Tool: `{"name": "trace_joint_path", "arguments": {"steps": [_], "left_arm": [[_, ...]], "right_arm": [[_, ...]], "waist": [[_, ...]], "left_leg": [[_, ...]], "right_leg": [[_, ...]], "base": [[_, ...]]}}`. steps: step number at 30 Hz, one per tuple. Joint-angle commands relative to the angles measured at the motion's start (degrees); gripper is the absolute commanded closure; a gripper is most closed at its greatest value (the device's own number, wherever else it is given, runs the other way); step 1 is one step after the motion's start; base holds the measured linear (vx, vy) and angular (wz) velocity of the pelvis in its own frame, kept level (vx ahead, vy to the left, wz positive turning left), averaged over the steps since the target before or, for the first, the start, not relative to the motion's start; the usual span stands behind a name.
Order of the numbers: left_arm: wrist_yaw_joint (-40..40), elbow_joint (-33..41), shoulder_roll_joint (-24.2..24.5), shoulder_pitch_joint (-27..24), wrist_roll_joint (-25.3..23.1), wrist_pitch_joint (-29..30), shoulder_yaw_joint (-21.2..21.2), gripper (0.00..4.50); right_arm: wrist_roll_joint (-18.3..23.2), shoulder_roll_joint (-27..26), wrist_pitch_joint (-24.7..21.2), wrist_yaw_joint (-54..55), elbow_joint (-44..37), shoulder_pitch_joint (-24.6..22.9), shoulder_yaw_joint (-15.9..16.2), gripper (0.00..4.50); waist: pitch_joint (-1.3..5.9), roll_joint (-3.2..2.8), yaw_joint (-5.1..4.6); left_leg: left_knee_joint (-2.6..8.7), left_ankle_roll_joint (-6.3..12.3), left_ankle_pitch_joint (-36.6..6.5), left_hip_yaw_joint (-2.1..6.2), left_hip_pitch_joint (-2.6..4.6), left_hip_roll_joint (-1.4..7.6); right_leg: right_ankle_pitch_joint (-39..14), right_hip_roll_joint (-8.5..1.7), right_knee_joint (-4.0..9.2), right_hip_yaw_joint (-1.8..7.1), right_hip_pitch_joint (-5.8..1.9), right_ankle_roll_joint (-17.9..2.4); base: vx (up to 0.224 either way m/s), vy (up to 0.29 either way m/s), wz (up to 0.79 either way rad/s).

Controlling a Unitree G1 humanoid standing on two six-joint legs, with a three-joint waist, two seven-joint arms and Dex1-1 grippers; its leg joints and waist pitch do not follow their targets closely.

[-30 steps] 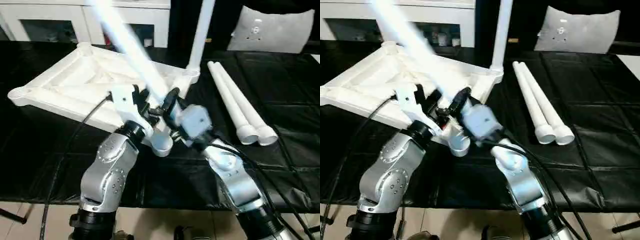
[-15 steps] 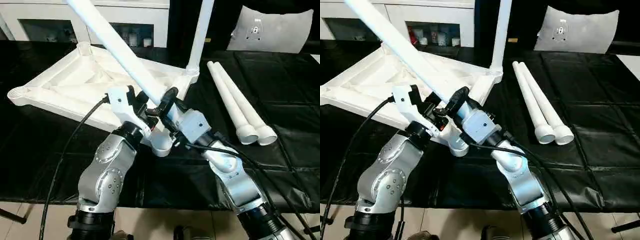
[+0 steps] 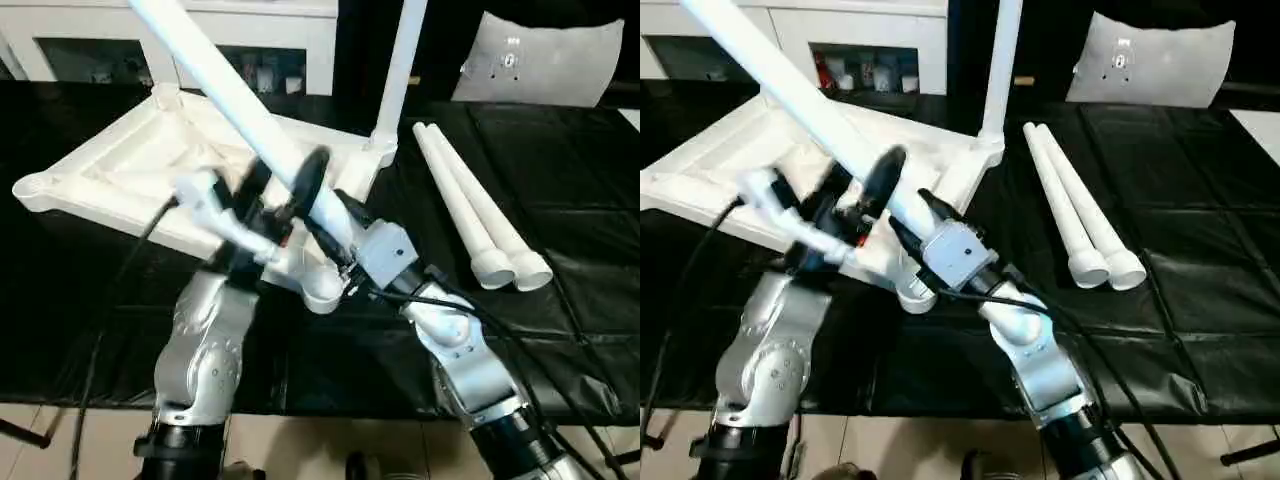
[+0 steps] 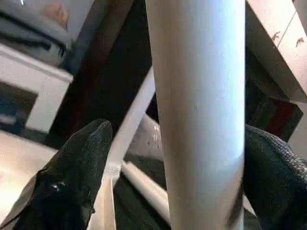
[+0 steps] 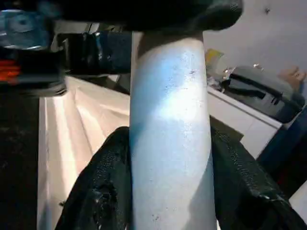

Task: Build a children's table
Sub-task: Pick table leg

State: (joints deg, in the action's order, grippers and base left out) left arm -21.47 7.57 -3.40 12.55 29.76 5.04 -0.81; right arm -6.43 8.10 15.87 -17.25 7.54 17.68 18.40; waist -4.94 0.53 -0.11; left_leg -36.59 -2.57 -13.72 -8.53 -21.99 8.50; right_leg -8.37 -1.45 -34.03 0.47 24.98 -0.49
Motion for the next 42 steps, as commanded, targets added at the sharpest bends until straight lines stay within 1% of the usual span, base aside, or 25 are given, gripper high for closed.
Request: {"name": "trace_joint_path", "arguments": {"steps": [1,3,5,7,8,9,10,12,13,16,17,19,20,21,22,24,26,28,31,34,35,38,40,42], "left_arm": [[-1.4,-0.3,-4.1,-2.2,2.1,2.1,-0.8,0.72],[-1.9,-1.0,-3.7,-2.2,2.6,1.7,-1.5,0.91],[-2.6,-2.4,-3.5,-2.2,3.0,-0.1,-2.2,1.13],[-3.4,-3.2,-3.7,-2.3,2.9,-1.1,-2.4,1.18],[-3.5,-3.2,-3.7,-2.3,2.9,-0.9,-2.5,1.37],[-3.8,-3.3,-3.8,-2.4,3.2,-0.7,-2.5,1.37],[-3.9,-3.4,-3.9,-2.3,3.3,-0.6,-2.3,1.48],[-4.3,-3.6,-3.9,-2.3,3.7,0.0,-2.0,1.66],[-4.3,-3.6,-3.9,-2.3,3.7,0.0,-2.0,1.66],[-5.4,-4.2,-3.0,-2.2,4.6,-0.2,-2.5,1.97],[-5.9,-4.4,-2.8,-2.2,5.4,-0.3,-2.7,2.03],[-6.6,-4.5,-2.5,-2.1,5.5,-0.3,-2.9,2.24],[-6.8,-4.5,-2.6,-2.2,5.7,-0.1,-2.9,2.24],[-6.8,-4.5,-2.6,-2.2,5.7,-0.1,-2.9,2.42],[-7.0,-4.6,-2.6,-2.1,5.9,0.1,-2.9,2.49],[-7.7,-5.0,-2.5,-2.1,6.1,0.2,-3.3,2.62],[-8.0,-5.3,-2.4,-2.1,6.1,0.4,-3.5,2.63],[-8.3,-5.6,-2.3,-2.1,6.4,0.7,-3.6,2.65],[-8.5,-5.8,-2.2,-2.2,6.9,1.0,-3.6,2.66],[-8.5,-6.1,-2.0,-2.1,7.1,1.4,-3.6,2.66],[-8.4,-6.1,-2.1,-2.0,7.2,1.5,-3.5,2.66],[-8.4,-6.2,-2.1,-2.0,7.4,1.5,-3.4,2.66],[-7.3,-6.5,-2.1,-1.5,7.2,1.5,-2.8,2.66],[-6.0,-6.6,-1.7,-0.9,6.9,2.0,-2.1,2.66]], "right_arm": [[1.2,0.2,1.0,-0.1,-0.6,-0.2,-1.3,2.66],[1.2,0.2,1.1,-0.2,-0.5,-0.2,-1.3,2.66],[1.2,0.1,1.4,-0.4,-0.5,-0.3,-1.3,2.66],[1.3,0.1,1.6,-0.7,-0.4,-0.5,-1.2,2.66],[1.3,0.1,1.7,-0.8,-0.4,-0.5,-1.1,2.66],[1.3,0.1,1.9,-0.9,-0.3,-0.6,-1.1,2.66],[1.3,0.1,2.0,-1.0,-0.2,-0.5,-1.0,2.66],[1.3,0.0,2.3,-1.3,0.0,-0.4,-0.9,2.66],[1.3,0.0,2.3,-1.3,0.0,-0.4,-0.9,2.66],[1.2,0.0,2.5,-1.3,0.3,-0.2,-0.9,2.66],[1.1,-0.1,2.7,-1.4,0.4,-0.2,-0.9,2.66],[1.0,-0.1,2.8,-1.4,0.4,-0.2,-0.9,2.66],[1.0,-0.1,2.8,-1.5,0.3,-0.3,-0.9,2.66],[1.0,-0.1,2.8,-1.5,0.3,-0.3,-0.9,2.66],[1.0,-0.1,2.9,-1.5,0.3,-0.3,-0.9,2.66],[0.8,-0.1,3.1,-1.6,0.5,-0.2,-0.8,2.66],[0.8,-0.2,3.3,-1.6,0.5,-0.1,-0.7,2.66],[0.7,-0.2,3.4,-1.6,0.6,-0.1,-0.7,2.66],[0.6,-0.2,3.5,-1.6,0.5,-0.2,-0.6,2.66],[0.1,0.0,4.0,-1.8,0.6,-0.2,-0.3,2.66],[0.0,0.0,4.1,-1.7,0.7,-0.2,-0.2,2.66],[-0.1,0.0,4.2,-1.7,0.8,-0.3,-0.2,2.66],[-0.3,-0.1,3.8,-1.4,0.8,-0.2,-0.4,2.66],[-0.2,-0.1,3.4,-1.5,0.8,0.0,-0.5,2.66]], "waist": [[3.86,0.3,-0.14],[3.75,0.33,-0.13],[3.75,0.36,-0.16],[3.73,0.37,-0.17],[3.76,0.34,-0.15],[3.77,0.34,-0.18],[3.83,0.48,-0.24],[3.8,0.39,-0.26],[3.8,0.39,-0.26],[3.84,0.37,-0.27],[3.92,0.19,-0.26],[3.98,0.29,-0.26],[3.95,0.31,-0.28],[3.96,0.33,-0.28],[4.03,0.18,-0.22],[4.06,0.26,-0.25],[4.01,0.16,-0.25],[4.03,0.29,-0.28],[4.0,0.29,-0.26],[3.94,0.15,-0.26],[3.96,0.22,-0.3],[4.02,0.21,-0.24],[4.09,0.05,-0.24],[4.13,0.14,-0.25]], "left_leg": [[4.79,4.67,-5.8,0.45,0.3,3.51],[4.81,4.54,-6.6,0.41,0.29,3.45],[4.83,4.35,-7.0,0.39,0.32,3.41],[4.87,4.37,-7.4,0.38,0.35,3.45],[4.87,4.32,-7.3,0.39,0.34,3.45],[4.89,4.2,-7.2,0.41,0.34,3.52],[4.84,4.2,-7.1,0.37,0.35,3.48],[4.83,4.15,-7.1,0.37,0.3,3.46],[4.82,4.14,-7.1,0.37,0.33,3.45],[4.78,4.15,-7.1,0.33,0.31,3.42],[4.79,4.22,-6.7,0.39,0.36,3.45],[4.74,4.3,-6.4,0.33,0.34,3.41],[4.75,4.44,-6.5,0.31,0.37,3.44],[4.73,4.49,-6.4,0.31,0.34,3.45],[4.71,4.46,-6.2,0.34,0.37,3.5],[4.69,4.5,-6.2,0.29,0.39,3.5],[4.69,4.49,-6.2,0.29,0.39,3.48],[4.66,4.49,-6.3,0.25,0.37,3.45],[4.7,4.33,-6.6,0.28,0.34,3.45],[4.75,4.1,-7.1,0.31,0.41,3.47],[4.73,4.07,-7.2,0.27,0.4,3.43],[4.69,4.02,-6.9,0.3,0.37,3.41],[4.67,4.13,-6.5,0.3,0.37,3.42],[4.64,4.23,-6.4,0.27,0.36,3.41]], "right_leg": [[-9.3,-4.62,3.01,1.84,-3.78,-12.3],[-10.2,-4.69,3.1,1.89,-3.79,-12.4],[-11.2,-4.6,3.16,1.88,-3.75,-12.0],[-12.0,-4.64,3.3,1.92,-3.69,-11.6],[-11.9,-4.66,3.25,1.94,-3.73,-11.6],[-11.5,-4.63,3.19,1.91,-3.75,-11.7],[-11.3,-4.6,3.17,1.9,-3.79,-11.7],[-11.5,-4.64,3.18,1.91,-3.81,-11.7],[-11.4,-4.62,3.15,1.91,-3.79,-11.7],[-11.5,-4.64,3.17,1.92,-3.8,-11.8],[-11.0,-4.61,3.08,1.88,-3.81,-12.0],[-10.3,-4.59,3.02,1.9,-3.85,-12.3],[-10.3,-4.56,3.06,1.87,-3.83,-12.3],[-10.2,-4.62,3.04,1.89,-3.88,-12.3],[-10.0,-4.69,2.97,1.89,-3.94,-12.5],[-10.0,-4.65,2.99,1.86,-3.92,-12.6],[-9.8,-4.6,2.99,1.86,-3.93,-12.6],[-10.0,-4.61,3.02,1.88,-3.96,-12.6],[-10.8,-4.61,3.04,1.87,-3.99,-12.3],[-11.3,-4.55,3.09,1.85,-3.88,-12.1],[-11.5,-4.53,3.13,1.84,-3.87,-12.0],[-11.0,-4.55,3.07,1.86,-3.94,-12.0],[-10.2,-4.54,2.99,1.84,-3.98,-12.3],[-9.9,-4.55,2.96,1.83,-4.02,-12.4]], "base": [[0.0,0.0,0.0],[0.0,0.0,0.0],[0.0,0.0,0.0],[0.0,0.0,0.0],[0.0,0.0,0.0],[0.0,0.0,0.0],[0.0,0.0,0.0],[0.0,0.0,0.0],[0.0,0.0,0.0],[0.0,0.0,0.0],[0.0,0.0,0.0],[0.0,0.0,0.0],[0.0,0.0,0.0],[0.0,0.0,0.0],[0.0,0.0,0.0],[0.0,0.0,0.0],[0.0,0.0,0.0],[0.0,0.0,0.0],[0.0,0.0,0.0],[0.0,0.0,0.0],[0.0,0.0,0.0],[0.0,0.0,0.0],[0.0,0.0,0.0],[0.0,0.0,0.0]]}}
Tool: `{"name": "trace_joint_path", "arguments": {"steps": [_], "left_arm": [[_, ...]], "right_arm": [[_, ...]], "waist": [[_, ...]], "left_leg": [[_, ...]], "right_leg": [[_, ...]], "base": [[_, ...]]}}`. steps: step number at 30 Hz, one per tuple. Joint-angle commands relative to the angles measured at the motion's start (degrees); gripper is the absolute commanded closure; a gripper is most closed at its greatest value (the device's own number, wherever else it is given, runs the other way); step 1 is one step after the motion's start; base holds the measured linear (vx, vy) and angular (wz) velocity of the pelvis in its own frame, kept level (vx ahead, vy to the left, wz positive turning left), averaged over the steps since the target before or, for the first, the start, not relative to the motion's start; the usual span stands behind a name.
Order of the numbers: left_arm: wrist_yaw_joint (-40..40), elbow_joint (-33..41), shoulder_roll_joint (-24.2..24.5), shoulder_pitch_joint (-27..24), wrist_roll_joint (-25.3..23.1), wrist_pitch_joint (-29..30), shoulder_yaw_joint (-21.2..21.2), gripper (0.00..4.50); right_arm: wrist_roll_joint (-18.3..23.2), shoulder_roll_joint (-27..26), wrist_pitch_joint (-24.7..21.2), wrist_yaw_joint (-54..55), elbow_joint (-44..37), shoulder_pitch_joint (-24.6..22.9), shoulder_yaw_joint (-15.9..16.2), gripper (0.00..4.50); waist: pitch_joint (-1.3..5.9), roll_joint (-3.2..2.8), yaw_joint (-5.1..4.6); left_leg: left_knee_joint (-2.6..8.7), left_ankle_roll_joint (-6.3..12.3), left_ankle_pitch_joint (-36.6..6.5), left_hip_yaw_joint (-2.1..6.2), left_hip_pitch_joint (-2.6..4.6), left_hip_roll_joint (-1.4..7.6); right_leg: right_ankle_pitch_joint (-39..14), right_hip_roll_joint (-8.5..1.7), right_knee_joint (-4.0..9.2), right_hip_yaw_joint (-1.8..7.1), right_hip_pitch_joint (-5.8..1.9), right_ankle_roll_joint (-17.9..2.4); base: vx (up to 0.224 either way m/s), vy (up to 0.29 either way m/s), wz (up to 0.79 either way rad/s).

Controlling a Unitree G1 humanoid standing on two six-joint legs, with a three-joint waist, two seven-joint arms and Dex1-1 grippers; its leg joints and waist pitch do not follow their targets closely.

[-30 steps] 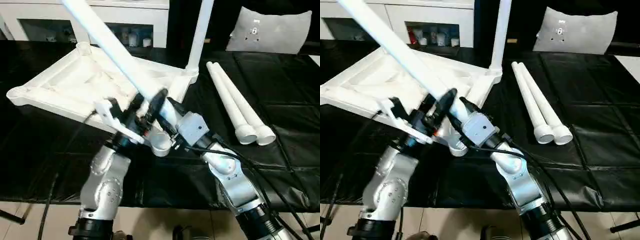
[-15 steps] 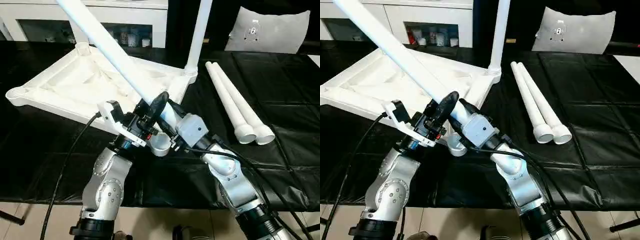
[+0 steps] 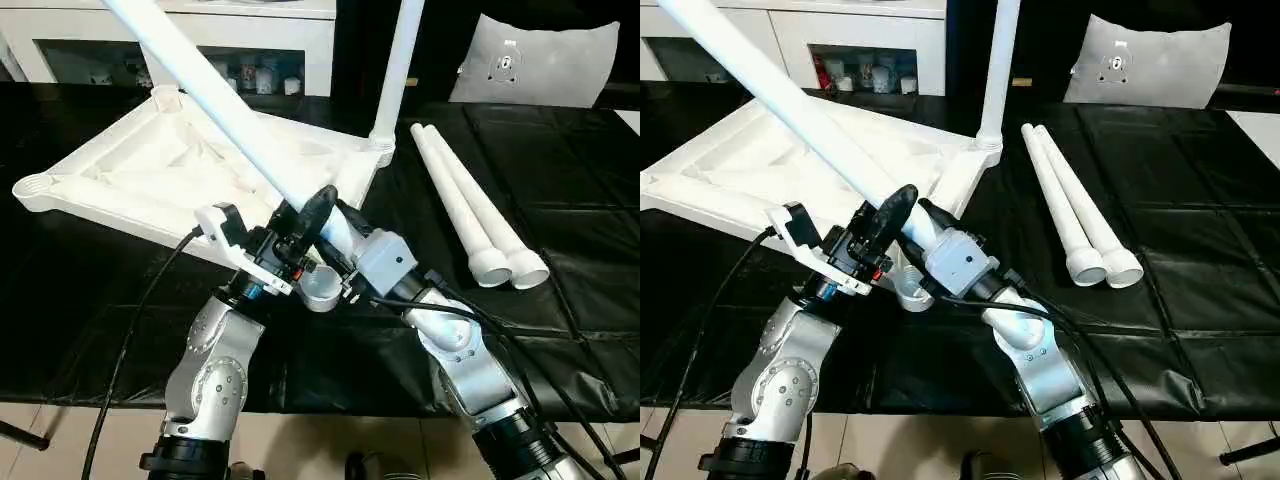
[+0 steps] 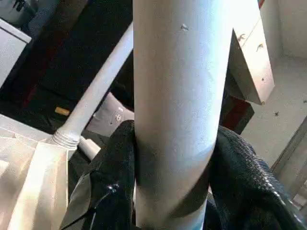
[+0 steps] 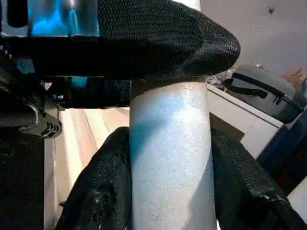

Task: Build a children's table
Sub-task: Pick table leg

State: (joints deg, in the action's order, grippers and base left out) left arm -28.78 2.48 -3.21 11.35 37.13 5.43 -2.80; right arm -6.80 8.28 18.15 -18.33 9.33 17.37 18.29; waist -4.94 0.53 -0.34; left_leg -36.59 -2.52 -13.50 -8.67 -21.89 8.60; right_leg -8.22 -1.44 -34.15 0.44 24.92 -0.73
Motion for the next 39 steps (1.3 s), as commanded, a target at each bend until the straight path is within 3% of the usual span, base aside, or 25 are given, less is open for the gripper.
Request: {"name": "trace_joint_path", "arguments": {"steps": [1,4,5,6,14,19,20,22,23,25,27,28,29,31,35,38,39], "left_arm": [[1.7,-1.5,-1.8,0.6,-0.5,2.0,0.1,2.66],[2.7,-1.2,-1.0,1.4,-0.7,3.1,0.5,2.66],[3.0,-1.1,-0.8,1.7,-0.8,3.5,0.5,2.66],[3.5,-1.1,-0.7,2.0,-0.8,3.8,0.7,2.66],[7.1,-1.3,-1.0,3.5,-1.1,4.8,2.3,2.67],[8.1,-0.8,-0.1,4.7,-1.2,5.9,3.3,2.67],[8.1,-0.7,0.4,5.1,-1.1,6.2,3.7,2.67],[8.0,-0.6,1.1,5.5,-1.2,6.7,3.9,2.67],[7.8,-0.3,2.1,6.0,-1.2,7.6,4.2,2.67],[7.6,-0.1,2.6,6.3,-1.1,8.1,4.3,2.67],[4.8,1.0,6.2,7.3,0.0,12.1,4.0,2.67],[4.4,1.1,6.5,7.3,0.1,12.5,3.9,2.67],[3.0,1.6,8.1,7.7,0.7,14.7,3.6,2.67],[0.9,2.3,10.6,8.4,1.7,18.2,2.9,2.67],[-2.4,2.9,14.3,9.4,3.3,22.9,1.7,2.67],[-4.8,3.2,16.5,11.2,7.0,27.5,2.5,2.67],[-4.8,3.2,16.5,11.3,7.2,27.6,2.6,2.67]], "right_arm": [[0.4,-0.3,1.0,-0.5,-1.0,0.4,-0.4,2.66],[2.2,-0.6,-0.1,-1.9,-1.1,0.4,-0.6,2.66],[2.7,-0.7,-0.6,-2.4,-1.2,0.5,-0.5,2.1],[3.2,-0.7,-1.6,-3.2,-1.4,0.5,-0.3,1.96],[5.7,-0.6,-4.7,-6.7,-1.8,0.7,0.1,1.58],[11.7,1.8,-9.9,-13.9,-5.6,0.2,-0.2,1.11],[14.6,3.2,-12.6,-16.9,-7.4,-0.1,-0.4,0.98],[16.6,4.8,-15.5,-19.4,-9.1,-0.3,-0.6,0.82],[19.8,6.4,-19.8,-21.6,-11.3,-0.3,-1.5,0.71],[21.4,7.0,-22.0,-22.4,-12.3,-0.3,-2.2,0.65],[29.3,10.7,-32.8,-25.3,-15.6,1.7,-5.9,0.4],[30.0,11.1,-33.7,-25.6,-15.8,1.9,-6.3,0.29],[33.0,12.5,-37.1,-26.8,-16.2,3.0,-7.8,0.29],[37.2,14.4,-42.1,-28.4,-15.7,5.3,-10.2,0.07],[40.6,17.6,-48.7,-31.5,-13.7,8.8,-12.2,0.07],[42.1,20.5,-55.5,-34.0,-10.2,12.1,-13.0,0.07],[42.1,20.6,-55.6,-34.1,-10.1,12.2,-13.0,0.07]], "waist": [[4.1,0.16,-0.04],[4.08,0.13,-0.03],[4.1,0.15,-0.02],[4.23,0.09,0.01],[4.3,-0.06,0.1],[4.32,0.05,0.53],[4.35,-0.01,0.61],[4.38,-0.02,0.81],[4.32,0.02,0.83],[4.36,-0.01,0.88],[4.47,0.29,0.93],[4.66,0.1,1.23],[4.33,0.02,1.05],[4.39,0.21,1.04],[4.13,0.34,1.15],[4.2,0.55,1.28],[4.25,0.5,1.28]], "left_leg": [[4.63,4.1,-6.7,0.41,0.25,3.29],[4.65,4.16,-6.9,0.45,0.26,3.31],[4.63,4.21,-6.7,0.45,0.27,3.32],[4.56,4.24,-6.4,0.46,0.3,3.29],[4.48,4.78,-5.7,0.48,0.29,3.32],[4.42,5.27,-5.4,0.49,0.39,3.36],[4.48,5.35,-5.1,0.55,0.34,3.39],[4.38,5.74,-4.8,0.58,0.34,3.41],[4.42,5.81,-4.7,0.6,0.34,3.42],[4.38,6.03,-4.4,0.64,0.42,3.44],[4.27,5.7,-4.4,0.58,0.64,3.08],[4.23,5.78,-3.6,0.75,0.78,3.2],[4.29,5.54,-3.8,0.6,0.7,3.1],[4.24,4.93,-4.3,0.6,0.68,3.04],[4.09,3.18,-6.6,0.46,0.87,2.67],[4.07,2.26,-6.7,0.45,0.94,2.58],[3.95,2.05,-6.6,0.42,0.93,2.47]], "right_leg": [[-10.3,-4.53,3.08,1.83,-3.99,-12.2],[-10.7,-4.55,3.11,1.83,-4.01,-12.1],[-10.4,-4.51,3.08,1.81,-4.01,-12.2],[-10.0,-4.5,2.99,1.79,-4.08,-12.3],[-9.2,-4.56,3.06,1.71,-4.16,-13.0],[-9.4,-4.55,3.05,1.7,-4.29,-12.9],[-9.2,-4.58,3.03,1.66,-4.31,-13.0],[-8.9,-4.65,2.98,1.67,-4.4,-12.9],[-9.1,-4.65,3.06,1.59,-4.42,-13.0],[-9.1,-4.64,3.02,1.54,-4.35,-13.2],[-10.6,-4.44,3.09,1.5,-4.65,-13.0],[-10.1,-4.6,2.87,1.51,-4.61,-12.9],[-10.7,-4.44,3.1,1.4,-4.38,-13.0],[-12.4,-4.54,3.18,1.32,-4.47,-12.9],[-20.6,-4.41,3.8,1.22,-4.06,-10.7],[-23.3,-4.32,4.15,0.99,-3.95,-10.0],[-23.5,-4.35,4.02,0.97,-3.96,-10.2]], "base": [[0.0,0.0,0.0],[0.0,0.0,0.0],[0.0,0.0,0.0],[0.0,0.0,0.0],[0.0,0.0,0.0],[0.0,0.0,0.0],[0.0,0.0,0.0],[0.0,0.0,0.0],[0.0,0.0,0.0],[0.0,0.0,0.0],[0.0,0.0,0.0],[0.0,0.0,0.0],[0.0,0.0,0.0],[0.0,0.0,0.0],[0.0,0.0,0.0],[0.0,0.0,0.0],[0.0,0.0,0.0]]}}
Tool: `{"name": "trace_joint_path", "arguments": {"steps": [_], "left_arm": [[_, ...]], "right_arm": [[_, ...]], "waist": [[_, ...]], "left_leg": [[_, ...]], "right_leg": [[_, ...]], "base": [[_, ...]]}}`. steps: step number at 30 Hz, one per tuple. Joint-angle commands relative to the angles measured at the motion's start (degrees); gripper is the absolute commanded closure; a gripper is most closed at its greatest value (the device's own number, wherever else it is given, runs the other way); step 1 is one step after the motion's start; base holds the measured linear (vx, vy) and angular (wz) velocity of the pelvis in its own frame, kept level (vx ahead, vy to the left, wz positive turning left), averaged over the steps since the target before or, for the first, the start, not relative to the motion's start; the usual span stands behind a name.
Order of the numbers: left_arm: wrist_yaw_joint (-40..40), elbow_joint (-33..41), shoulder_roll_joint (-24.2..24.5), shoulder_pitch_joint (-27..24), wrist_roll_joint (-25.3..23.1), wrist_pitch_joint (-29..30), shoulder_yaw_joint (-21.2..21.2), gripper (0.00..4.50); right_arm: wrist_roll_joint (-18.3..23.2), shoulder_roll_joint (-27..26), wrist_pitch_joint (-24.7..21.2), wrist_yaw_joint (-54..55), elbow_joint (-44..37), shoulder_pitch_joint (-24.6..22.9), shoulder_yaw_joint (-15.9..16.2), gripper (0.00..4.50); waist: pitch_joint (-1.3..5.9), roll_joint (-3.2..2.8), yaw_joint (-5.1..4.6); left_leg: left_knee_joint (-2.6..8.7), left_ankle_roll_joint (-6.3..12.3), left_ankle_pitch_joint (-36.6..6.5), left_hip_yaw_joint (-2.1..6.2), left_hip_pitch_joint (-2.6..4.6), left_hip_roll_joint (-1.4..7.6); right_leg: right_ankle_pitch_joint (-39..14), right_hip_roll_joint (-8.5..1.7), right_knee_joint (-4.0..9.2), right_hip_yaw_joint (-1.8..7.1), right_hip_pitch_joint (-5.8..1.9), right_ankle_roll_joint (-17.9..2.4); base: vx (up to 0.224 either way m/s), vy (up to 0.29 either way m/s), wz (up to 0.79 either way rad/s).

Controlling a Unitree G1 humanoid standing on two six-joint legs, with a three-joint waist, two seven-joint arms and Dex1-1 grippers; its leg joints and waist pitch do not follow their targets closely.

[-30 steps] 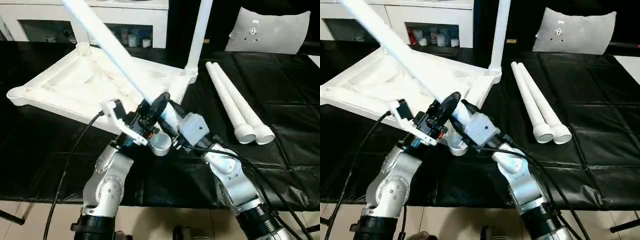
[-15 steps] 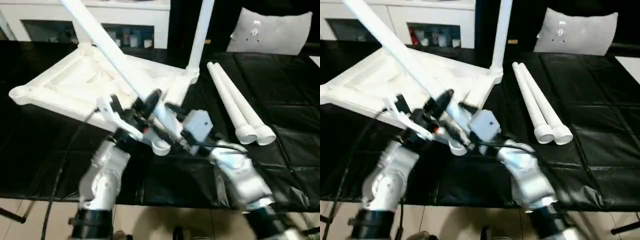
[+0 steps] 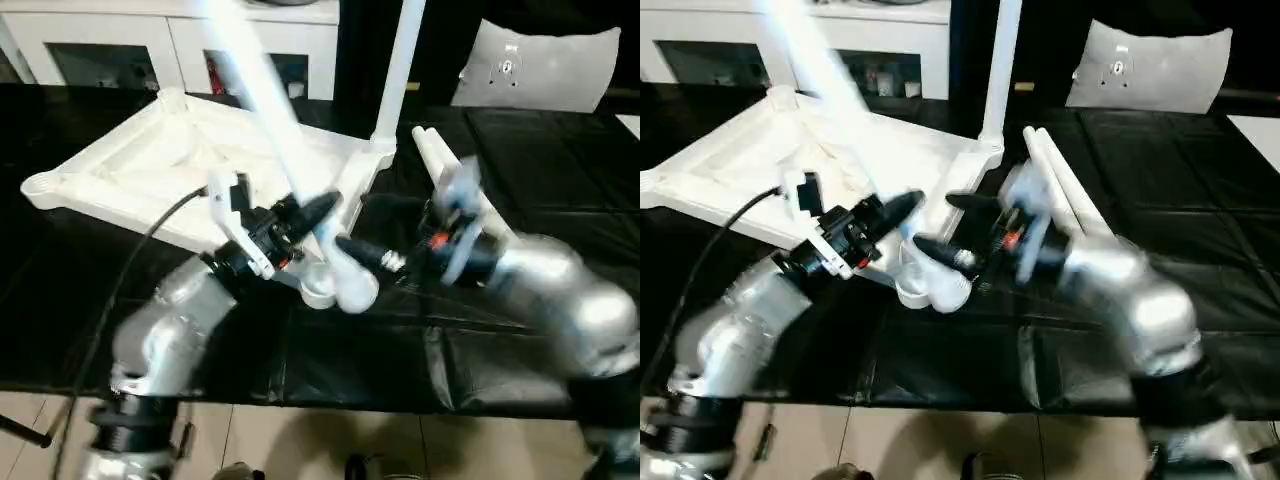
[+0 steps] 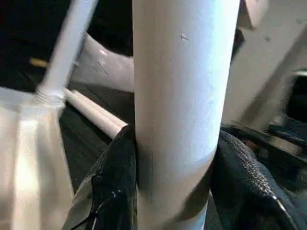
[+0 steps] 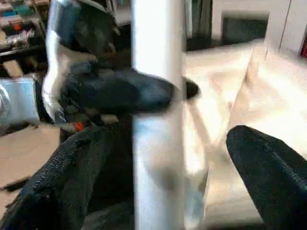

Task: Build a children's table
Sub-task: Pick table leg

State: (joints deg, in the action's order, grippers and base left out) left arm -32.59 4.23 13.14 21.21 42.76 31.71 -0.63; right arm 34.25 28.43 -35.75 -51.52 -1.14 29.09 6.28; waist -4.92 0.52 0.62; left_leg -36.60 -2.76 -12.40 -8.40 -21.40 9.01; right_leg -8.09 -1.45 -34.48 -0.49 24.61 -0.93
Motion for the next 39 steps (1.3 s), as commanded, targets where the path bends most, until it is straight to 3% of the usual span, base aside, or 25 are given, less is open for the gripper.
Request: {"name": "trace_joint_path", "arguments": {"steps": [1,5,13,17,28,34,39], "left_arm": [[-1.7,1.7,0.5,2.2,3.8,3.3,1.1,2.67],[-3.6,2.6,0.9,3.6,8.0,6.7,2.4,2.67],[-10.3,5.5,3.5,4.3,12.3,12.0,0.4,2.67],[-11.6,6.2,4.1,5.0,12.6,13.6,-0.4,2.67],[-13.0,6.1,4.7,6.0,11.3,13.8,-1.2,2.67],[-11.9,6.0,4.5,6.5,9.6,13.0,-1.1,2.67],[-7.8,5.7,4.9,7.2,5.8,12.0,-1.0,2.67]], "right_arm": [[2.0,1.2,-2.7,-2.3,0.8,1.1,-0.9,0.07],[3.9,3.0,-6.2,-5.8,0.8,2.0,0.3,0.07],[3.4,4.4,-8.7,-12.5,1.3,1.8,4.7,0.07],[3.3,3.7,-9.0,-14.5,2.3,2.4,5.9,0.47],[3.6,3.8,-9.9,-19.1,2.8,3.1,7.6,1.38],[3.0,3.5,-9.7,-19.7,2.0,3.0,7.7,1.38],[1.0,2.5,-9.0,-14.3,1.6,2.1,6.2,1.03]], "waist": [[4.2,0.46,0.45],[4.28,0.84,1.12],[4.45,0.75,1.7],[4.4,0.91,1.7],[4.41,0.96,1.8],[4.46,0.98,1.83],[4.59,1.08,1.78]], "left_leg": [[4.04,2.15,-7.6,0.19,0.33,2.11],[4.13,2.16,-7.3,0.24,0.13,2.31],[4.09,2.19,-6.2,0.22,0.15,2.42],[4.1,2.01,-6.3,0.19,0.08,2.38],[4.08,2.02,-5.7,0.22,0.02,2.37],[4.12,1.82,-5.7,0.28,0.06,2.45],[4.07,1.45,-5.1,0.24,-0.01,2.38]], "right_leg": [[-23.9,-4.38,4.47,1.85,-3.68,-9.8],[-24.9,-4.41,4.48,1.5,-3.76,-8.8],[-25.3,-4.51,4.44,1.44,-3.57,-8.1],[-26.0,-4.52,4.53,1.47,-3.58,-7.7],[-26.4,-4.55,4.52,1.45,-3.64,-7.3],[-26.9,-4.57,4.55,1.4,-3.6,-6.8],[-26.5,-4.53,4.55,1.39,-3.65,-6.6]], "base": [[0.0,0.0,0.0],[0.0,0.0,0.0],[0.0,0.0,0.0],[0.0,0.0,0.0],[0.0,0.0,0.0],[0.0,0.0,0.0],[0.0,0.0,0.0]]}}
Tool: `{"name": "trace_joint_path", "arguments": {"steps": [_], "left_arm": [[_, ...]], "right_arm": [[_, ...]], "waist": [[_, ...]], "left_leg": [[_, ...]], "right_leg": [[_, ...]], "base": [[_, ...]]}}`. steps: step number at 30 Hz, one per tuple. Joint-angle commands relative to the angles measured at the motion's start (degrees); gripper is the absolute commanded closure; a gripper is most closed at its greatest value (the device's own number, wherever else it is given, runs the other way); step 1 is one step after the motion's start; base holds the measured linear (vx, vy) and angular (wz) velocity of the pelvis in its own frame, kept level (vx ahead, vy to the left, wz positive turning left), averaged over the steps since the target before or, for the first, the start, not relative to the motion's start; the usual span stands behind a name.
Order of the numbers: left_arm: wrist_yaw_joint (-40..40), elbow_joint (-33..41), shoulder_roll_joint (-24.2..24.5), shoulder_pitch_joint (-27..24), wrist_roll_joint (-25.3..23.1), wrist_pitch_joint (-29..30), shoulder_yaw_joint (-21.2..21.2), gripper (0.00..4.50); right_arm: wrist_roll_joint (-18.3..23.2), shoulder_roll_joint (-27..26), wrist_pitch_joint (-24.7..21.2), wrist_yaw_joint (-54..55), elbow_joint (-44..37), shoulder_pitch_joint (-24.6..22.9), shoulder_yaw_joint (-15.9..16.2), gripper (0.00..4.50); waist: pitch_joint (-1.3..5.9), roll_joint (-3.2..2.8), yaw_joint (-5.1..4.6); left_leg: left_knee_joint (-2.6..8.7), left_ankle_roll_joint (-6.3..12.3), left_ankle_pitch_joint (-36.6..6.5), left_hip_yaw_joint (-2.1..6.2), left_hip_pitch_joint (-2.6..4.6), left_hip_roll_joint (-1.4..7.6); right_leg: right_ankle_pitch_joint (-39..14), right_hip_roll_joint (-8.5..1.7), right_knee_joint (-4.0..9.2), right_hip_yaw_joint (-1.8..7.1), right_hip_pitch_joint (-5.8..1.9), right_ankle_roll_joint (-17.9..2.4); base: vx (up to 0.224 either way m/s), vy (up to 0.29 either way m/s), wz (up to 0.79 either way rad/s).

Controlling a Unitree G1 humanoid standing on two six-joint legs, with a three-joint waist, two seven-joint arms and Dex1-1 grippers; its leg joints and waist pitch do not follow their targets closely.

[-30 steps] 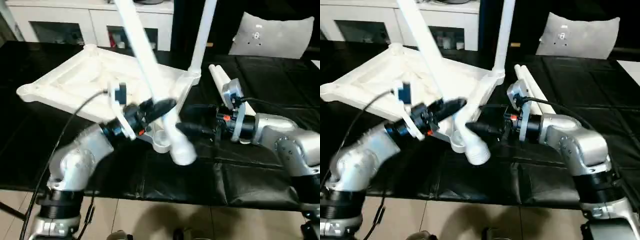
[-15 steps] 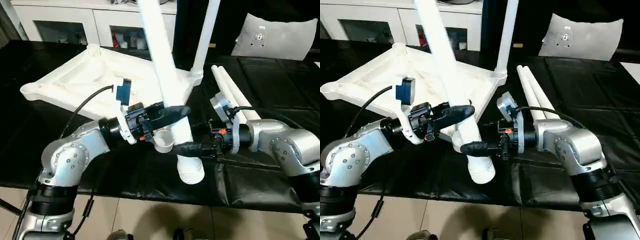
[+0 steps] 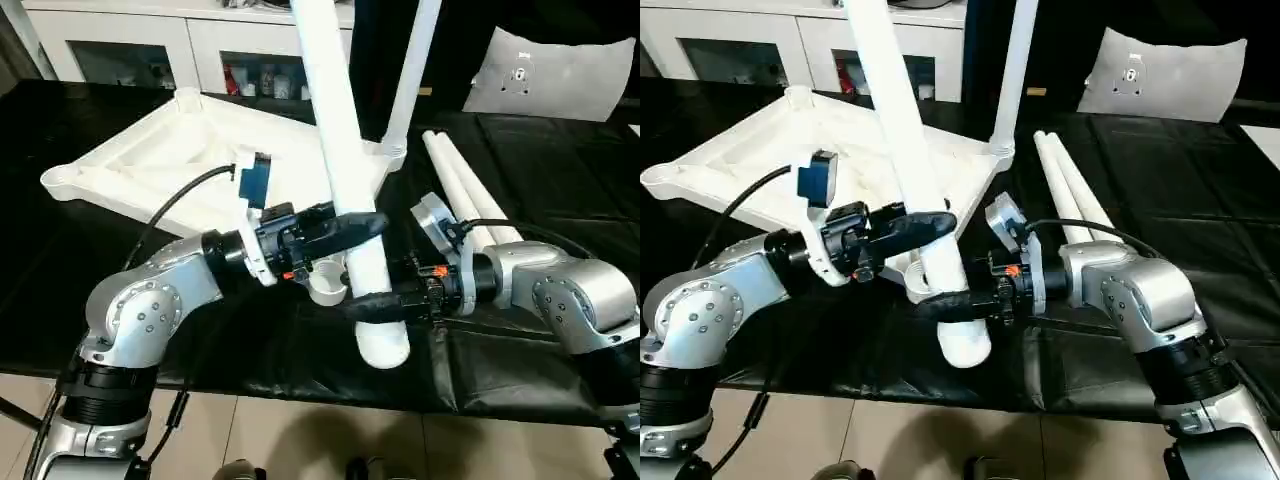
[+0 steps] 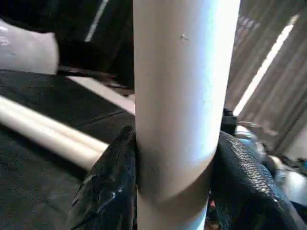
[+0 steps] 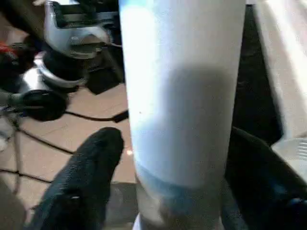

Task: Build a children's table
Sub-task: Pick table leg

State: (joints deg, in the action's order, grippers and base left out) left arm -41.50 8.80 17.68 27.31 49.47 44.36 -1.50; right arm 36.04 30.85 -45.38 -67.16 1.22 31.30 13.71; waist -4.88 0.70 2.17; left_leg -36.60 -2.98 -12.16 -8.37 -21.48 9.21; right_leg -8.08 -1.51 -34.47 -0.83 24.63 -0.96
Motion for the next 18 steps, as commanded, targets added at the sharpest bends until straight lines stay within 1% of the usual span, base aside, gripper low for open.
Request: {"name": "trace_joint_path", "arguments": {"steps": [1,2,4,5,7,9,11,14,18], "left_arm": [[1.8,1.1,0.3,1.2,-1.1,-0.6,0.1,2.67],[2.2,1.1,0.3,1.2,-1.4,-0.5,0.1,2.67],[4.2,1.5,0.5,1.5,-3.0,-0.3,0.0,2.67],[4.2,1.7,0.6,1.5,-3.3,-0.3,-0.1,2.67],[4.5,2.8,0.7,1.5,-3.7,0.1,-0.6,2.67],[4.5,3.3,0.9,1.6,-4.3,0.2,-1.1,2.67],[4.8,3.6,0.5,1.8,-4.5,0.3,-1.5,2.67],[4.9,3.6,0.4,1.9,-4.6,0.2,-1.7,2.67],[4.6,3.5,0.3,2.1,-5.0,0.2,-2.1,2.67]], "right_arm": [[-1.1,0.2,0.8,1.7,-1.1,-0.2,-1.3,0.88],[-1.2,0.1,0.8,2.0,-1.4,-0.3,-1.4,0.71],[-1.6,0.0,0.4,3.7,-3.0,-1.0,-1.6,0.57],[-1.9,0.0,0.3,4.2,-3.5,-1.1,-1.5,0.57],[-4.4,-0.4,1.1,7.6,-4.1,-1.3,-1.2,0.57],[-5.5,-0.8,1.4,9.0,-3.8,-1.1,-1.0,0.57],[-6.3,-2.0,1.7,11.0,-3.2,-0.8,-1.0,0.57],[-6.5,-2.1,1.7,11.3,-3.2,-0.8,-0.7,0.57],[-6.6,-3.2,1.8,12.5,-3.4,-1.0,-0.5,0.57]], "waist": [[4.51,0.71,0.29],[4.51,0.75,0.28],[4.61,0.9,0.31],[4.6,0.85,0.33],[4.56,0.86,0.41],[4.57,0.84,0.3],[4.43,0.81,0.25],[4.42,0.78,0.21],[4.45,0.78,0.19]], "left_leg": [[4.08,1.55,-5.4,0.26,0.1,2.18],[4.06,1.55,-5.6,0.21,0.14,2.18],[4.07,1.63,-5.2,0.23,0.11,2.24],[4.1,1.64,-5.0,0.26,0.08,2.26],[4.13,1.41,-4.7,0.22,0.05,2.24],[4.11,1.13,-5.1,0.21,0.07,2.22],[4.13,1.05,-5.7,0.19,0.07,2.16],[4.16,1.01,-6.2,0.21,0.05,2.13],[4.18,1.07,-6.0,0.24,0.04,2.13]], "right_leg": [[-26.4,-4.48,4.48,1.72,-3.63,-6.7],[-26.5,-4.42,4.54,1.71,-3.57,-6.7],[-25.3,-4.37,4.38,1.75,-3.69,-6.7],[-25.0,-4.44,4.32,1.75,-3.72,-6.7],[-25.1,-4.46,4.32,1.81,-3.66,-6.6],[-25.1,-4.47,4.29,1.75,-3.59,-7.0],[-26.2,-4.49,4.47,1.8,-3.51,-6.6],[-27.0,-4.49,4.54,1.78,-3.51,-6.2],[-26.2,-4.46,4.46,1.77,-3.54,-6.2]], "base": [[0.0,0.0,0.0],[0.0,0.0,0.0],[0.0,0.0,0.0],[0.0,0.0,0.0],[0.0,0.0,0.0],[0.0,0.0,0.0],[0.0,0.0,0.0],[0.0,0.0,0.0],[0.0,0.0,0.0]]}}
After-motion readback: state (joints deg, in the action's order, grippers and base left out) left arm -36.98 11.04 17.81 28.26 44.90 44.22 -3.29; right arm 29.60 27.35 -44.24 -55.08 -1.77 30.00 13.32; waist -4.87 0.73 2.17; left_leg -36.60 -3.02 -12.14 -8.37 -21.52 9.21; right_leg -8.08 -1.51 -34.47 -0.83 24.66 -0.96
